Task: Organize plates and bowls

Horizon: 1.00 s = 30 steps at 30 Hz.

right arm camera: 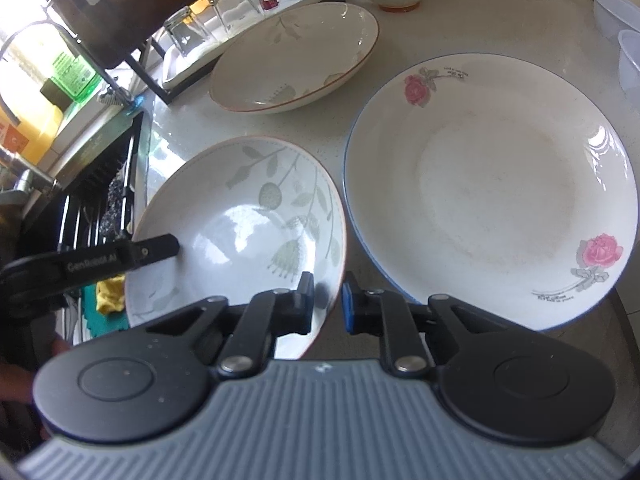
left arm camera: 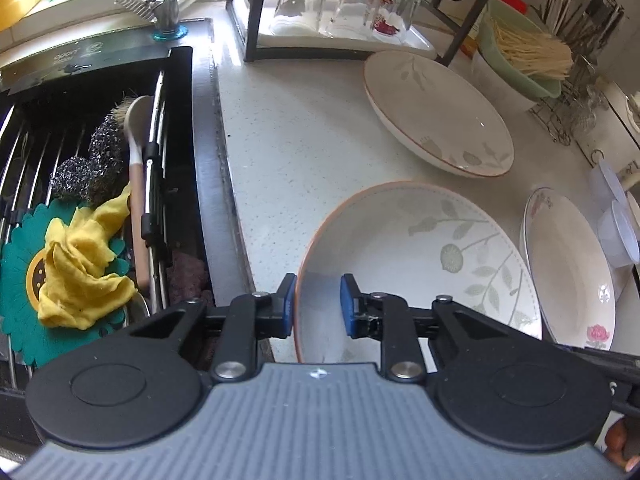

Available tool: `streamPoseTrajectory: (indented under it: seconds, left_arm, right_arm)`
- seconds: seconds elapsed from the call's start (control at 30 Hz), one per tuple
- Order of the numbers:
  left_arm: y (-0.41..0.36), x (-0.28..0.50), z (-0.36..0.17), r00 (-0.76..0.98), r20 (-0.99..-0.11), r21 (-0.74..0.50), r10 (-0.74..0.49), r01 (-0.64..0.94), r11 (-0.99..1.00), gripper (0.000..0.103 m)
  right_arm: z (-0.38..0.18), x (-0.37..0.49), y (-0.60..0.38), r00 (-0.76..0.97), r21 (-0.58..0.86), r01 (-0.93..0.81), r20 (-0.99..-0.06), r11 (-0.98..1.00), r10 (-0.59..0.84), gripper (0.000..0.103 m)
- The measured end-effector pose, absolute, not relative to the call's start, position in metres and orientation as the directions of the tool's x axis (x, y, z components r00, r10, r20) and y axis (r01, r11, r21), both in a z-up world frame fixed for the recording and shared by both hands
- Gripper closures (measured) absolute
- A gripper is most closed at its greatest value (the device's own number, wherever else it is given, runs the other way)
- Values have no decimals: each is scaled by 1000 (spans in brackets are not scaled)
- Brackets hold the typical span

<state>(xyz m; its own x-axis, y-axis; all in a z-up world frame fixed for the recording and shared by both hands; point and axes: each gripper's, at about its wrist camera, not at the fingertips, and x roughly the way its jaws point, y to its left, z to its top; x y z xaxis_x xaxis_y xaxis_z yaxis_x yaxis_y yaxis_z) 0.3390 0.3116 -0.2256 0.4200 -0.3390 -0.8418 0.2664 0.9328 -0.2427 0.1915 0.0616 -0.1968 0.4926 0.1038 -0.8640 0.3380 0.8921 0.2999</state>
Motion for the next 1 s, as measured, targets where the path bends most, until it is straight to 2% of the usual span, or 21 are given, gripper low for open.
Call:
streamPoseTrajectory:
  seconds: [0.37,0.47,0.77,0.87,1.0]
  left_arm:
    - [322,356,-230,328,-840,-320,-433,344,882,75]
    - [336,363,-233,289,-829,-391,-479,313,866,75]
    - [351,356,-225,242,-804,-478,-544,281,832,75]
    - [353,350,-217,247,-780,-522,-575,251,815,70]
    - [349,340,-198,261,-765,-541,-589,235,807,69]
  right_arm:
    - [-195,193,53,500,349,310,-851,884,161,85]
    - [-187,192,51,509,383,278,-836,881,203,85]
    - [-168,188,41,518,416,234,-818,879,250,85]
    - [-161,185,35,529,427,211,-806,879,264,85]
    - [-145,180,27,546,446,187,-788,876,285,85]
